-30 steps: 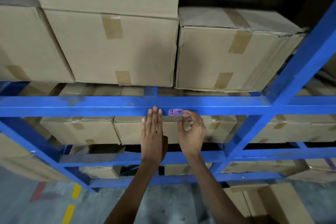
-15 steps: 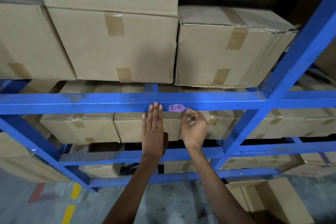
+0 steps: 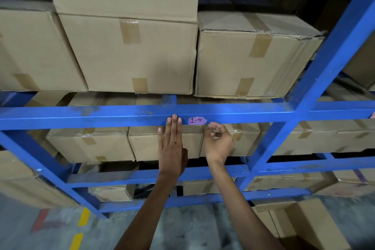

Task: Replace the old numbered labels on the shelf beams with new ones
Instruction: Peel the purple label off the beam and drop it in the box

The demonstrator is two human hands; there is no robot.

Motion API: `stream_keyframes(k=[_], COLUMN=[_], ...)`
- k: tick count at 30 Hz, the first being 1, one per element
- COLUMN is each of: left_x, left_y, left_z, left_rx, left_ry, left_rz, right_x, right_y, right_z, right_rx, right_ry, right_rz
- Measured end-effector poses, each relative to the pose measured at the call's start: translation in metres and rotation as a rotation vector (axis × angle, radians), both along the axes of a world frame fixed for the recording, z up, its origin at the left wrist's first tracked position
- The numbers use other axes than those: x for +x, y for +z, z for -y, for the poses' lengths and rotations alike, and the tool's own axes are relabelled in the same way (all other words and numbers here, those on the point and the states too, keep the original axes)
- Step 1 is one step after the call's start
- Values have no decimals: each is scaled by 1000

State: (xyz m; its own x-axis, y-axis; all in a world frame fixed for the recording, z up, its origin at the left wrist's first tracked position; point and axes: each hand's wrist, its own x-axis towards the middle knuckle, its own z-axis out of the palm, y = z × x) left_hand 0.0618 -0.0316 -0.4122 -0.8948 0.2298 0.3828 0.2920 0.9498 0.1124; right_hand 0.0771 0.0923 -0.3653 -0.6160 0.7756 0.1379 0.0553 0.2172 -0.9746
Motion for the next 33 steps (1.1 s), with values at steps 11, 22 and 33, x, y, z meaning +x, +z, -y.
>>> stream_keyframes(k=[11, 22, 33], left_x=[1, -1, 2], left_y=[1, -3, 2], left_z=[0, 2, 2], left_rx=[3, -11, 7], left_ry=[0, 22, -12], left_rz=[-7, -26, -11], right_x=[-15, -17, -15], right_y=[7, 2, 15], right_z=[1, 0, -11], right_rx=[-183, -302, -7], right_ry=[-13, 18, 113], right_rz=[-59, 40, 177])
